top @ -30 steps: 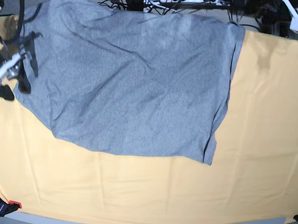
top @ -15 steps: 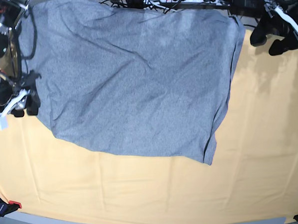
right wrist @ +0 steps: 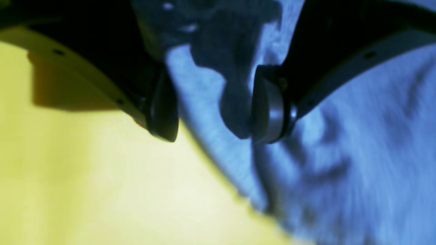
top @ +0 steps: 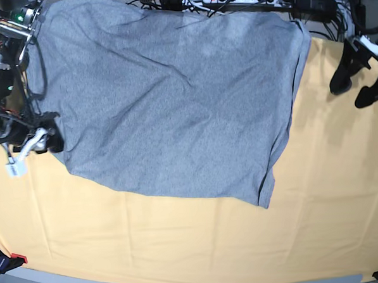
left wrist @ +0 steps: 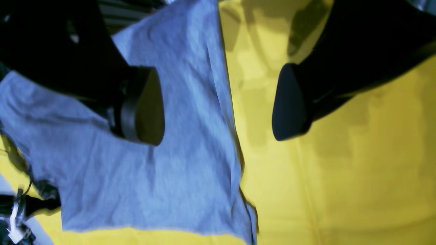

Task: Layout the t-shirt on the table in an organized manner, then fold the t-shirt properly
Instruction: 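Grasp the shirt edge nearest the right gripper and lift it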

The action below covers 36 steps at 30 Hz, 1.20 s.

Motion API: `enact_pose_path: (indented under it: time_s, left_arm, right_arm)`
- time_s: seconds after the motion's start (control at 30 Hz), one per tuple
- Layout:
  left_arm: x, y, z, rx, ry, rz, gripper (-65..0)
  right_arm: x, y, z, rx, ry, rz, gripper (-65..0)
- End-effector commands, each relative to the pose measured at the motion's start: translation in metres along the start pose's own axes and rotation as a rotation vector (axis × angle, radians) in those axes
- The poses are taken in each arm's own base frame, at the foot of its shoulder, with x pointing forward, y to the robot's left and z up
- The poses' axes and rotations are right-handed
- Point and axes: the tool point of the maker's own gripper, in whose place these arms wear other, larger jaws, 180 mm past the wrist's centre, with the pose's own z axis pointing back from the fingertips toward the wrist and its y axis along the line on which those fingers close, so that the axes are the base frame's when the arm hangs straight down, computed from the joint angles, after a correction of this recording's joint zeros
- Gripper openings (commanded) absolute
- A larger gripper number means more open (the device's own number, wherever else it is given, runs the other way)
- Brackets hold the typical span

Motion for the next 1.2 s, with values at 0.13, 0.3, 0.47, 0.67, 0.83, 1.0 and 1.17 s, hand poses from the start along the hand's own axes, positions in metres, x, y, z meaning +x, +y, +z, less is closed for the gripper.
enact_pose_path:
  time_s: [0.13, 0.3, 0.47, 0.67, 0.83, 1.0, 1.17]
  left_arm:
    - [0.027, -0.008, -0.011, -0.053, -0.076, -0.06, -15.5]
    - [0.016, -0.021, -0.043, -0.141, -0.013, -0.058, -15.4]
    - [0.013, -0.037, -0.078, -0.214, 0.045, -0.107, -15.4]
    - [0.008, -0.065, -0.107, -0.314, 0.096, -0.165, -15.5]
    - [0.005, -0.078, -0.114, -0.358, 0.103, -0.169, -15.5]
    - [0.004, -0.079, -0.115, -0.364, 0.106, -0.17, -15.5]
    - [0.004, -0.079, -0.115, -0.362, 0.107, -0.17, -15.5]
  right_arm:
    - [0.017, -0.019, 0.001, -0.123, -0.016, 0.078, -29.0]
    - [0.022, -0.014, 0.001, -0.093, -0.048, 0.082, -29.0]
    - [0.024, -0.016, 0.001, -0.105, -0.043, 0.098, -29.0]
    - [0.031, -0.032, 0.003, -0.199, -0.046, 0.062, -29.0]
    - [0.028, -0.021, -0.002, -0.155, -0.039, 0.082, -32.5]
    - [0.032, -0.01, -0.003, -0.094, -0.05, 0.139, -64.2]
    - [0.047, 0.003, 0.007, -0.038, -0.09, 0.136, -65.0]
